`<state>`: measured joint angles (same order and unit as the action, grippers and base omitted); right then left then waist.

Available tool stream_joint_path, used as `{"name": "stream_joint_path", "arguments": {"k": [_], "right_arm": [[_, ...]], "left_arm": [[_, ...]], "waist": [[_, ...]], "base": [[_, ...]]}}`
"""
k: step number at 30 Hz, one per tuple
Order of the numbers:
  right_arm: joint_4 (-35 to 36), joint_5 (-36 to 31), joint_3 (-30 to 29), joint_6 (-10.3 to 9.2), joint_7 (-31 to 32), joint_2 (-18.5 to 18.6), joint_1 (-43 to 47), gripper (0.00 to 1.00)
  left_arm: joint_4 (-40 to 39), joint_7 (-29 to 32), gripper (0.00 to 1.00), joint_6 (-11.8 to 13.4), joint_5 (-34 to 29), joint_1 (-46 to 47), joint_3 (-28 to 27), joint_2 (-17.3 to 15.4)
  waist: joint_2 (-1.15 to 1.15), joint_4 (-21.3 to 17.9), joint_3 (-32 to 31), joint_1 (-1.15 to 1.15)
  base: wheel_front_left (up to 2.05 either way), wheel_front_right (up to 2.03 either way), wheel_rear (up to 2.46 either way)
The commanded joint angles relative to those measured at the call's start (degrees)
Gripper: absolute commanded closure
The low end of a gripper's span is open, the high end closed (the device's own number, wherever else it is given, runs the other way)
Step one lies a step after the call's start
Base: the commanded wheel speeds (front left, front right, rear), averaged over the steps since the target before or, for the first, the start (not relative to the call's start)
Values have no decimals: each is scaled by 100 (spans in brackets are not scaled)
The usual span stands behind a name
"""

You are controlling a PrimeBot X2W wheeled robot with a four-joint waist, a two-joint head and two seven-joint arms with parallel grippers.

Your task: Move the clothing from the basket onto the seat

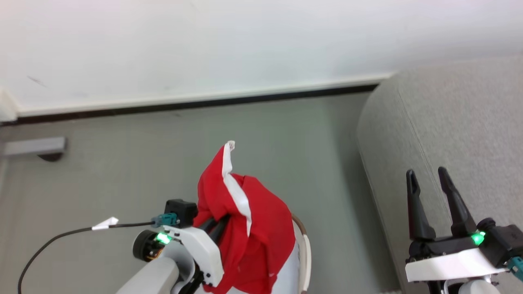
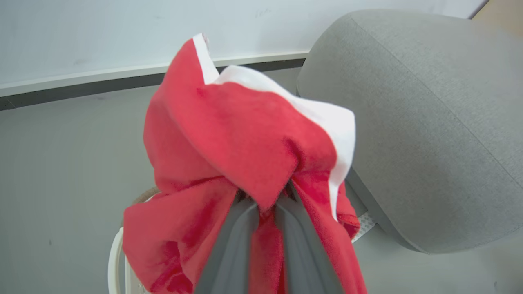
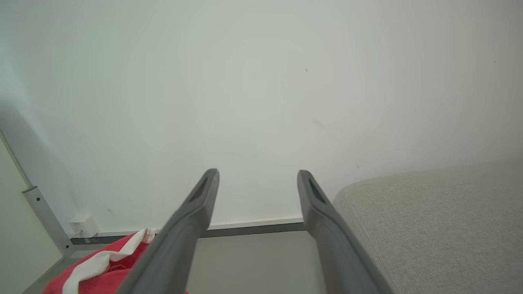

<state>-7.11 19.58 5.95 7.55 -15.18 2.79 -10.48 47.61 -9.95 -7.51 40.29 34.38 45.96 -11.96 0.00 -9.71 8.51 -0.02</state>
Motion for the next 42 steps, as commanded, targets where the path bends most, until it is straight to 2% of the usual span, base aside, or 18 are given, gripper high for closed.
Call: {"name": "stream_joint_path", "arguments": {"k": [1,9,16,17,24,34,42], "right_arm": [[-10,-47,12,-12,3,20,102,0],[13,-57,55,-12,3,20,317,0],[62,-54,94,-12,3,18,425,0],[62,-54,94,-12,3,18,425,0],[120,-60,198,-12,4,18,341,0],[183,-160,668,-12,3,92,206,0],[-161,-64,1880,-12,29,407,-149,0]], "left_arm": [[-150,-75,100,41,39,-72,-48,-53],[-1321,-116,100,375,222,-138,-300,-201],[-3084,162,100,930,132,-127,-492,-554],[-3084,162,100,930,132,-127,-492,-554],[-4215,458,100,1344,102,-203,-647,-848],[-4524,567,100,1492,161,-371,-628,-958],[-4357,556,100,1418,208,-393,-511,-833]], "waist": [[0,238,-298,2],[0,407,-520,2],[0,541,-542,2],[0,541,-542,2],[0,532,-483,2],[0,486,-503,2],[0,561,-562,2]], "base": [[0,0,0],[0,0,0],[0,0,0],[0,0,0],[0,0,0],[0,0,0],[0,0,0]]}}
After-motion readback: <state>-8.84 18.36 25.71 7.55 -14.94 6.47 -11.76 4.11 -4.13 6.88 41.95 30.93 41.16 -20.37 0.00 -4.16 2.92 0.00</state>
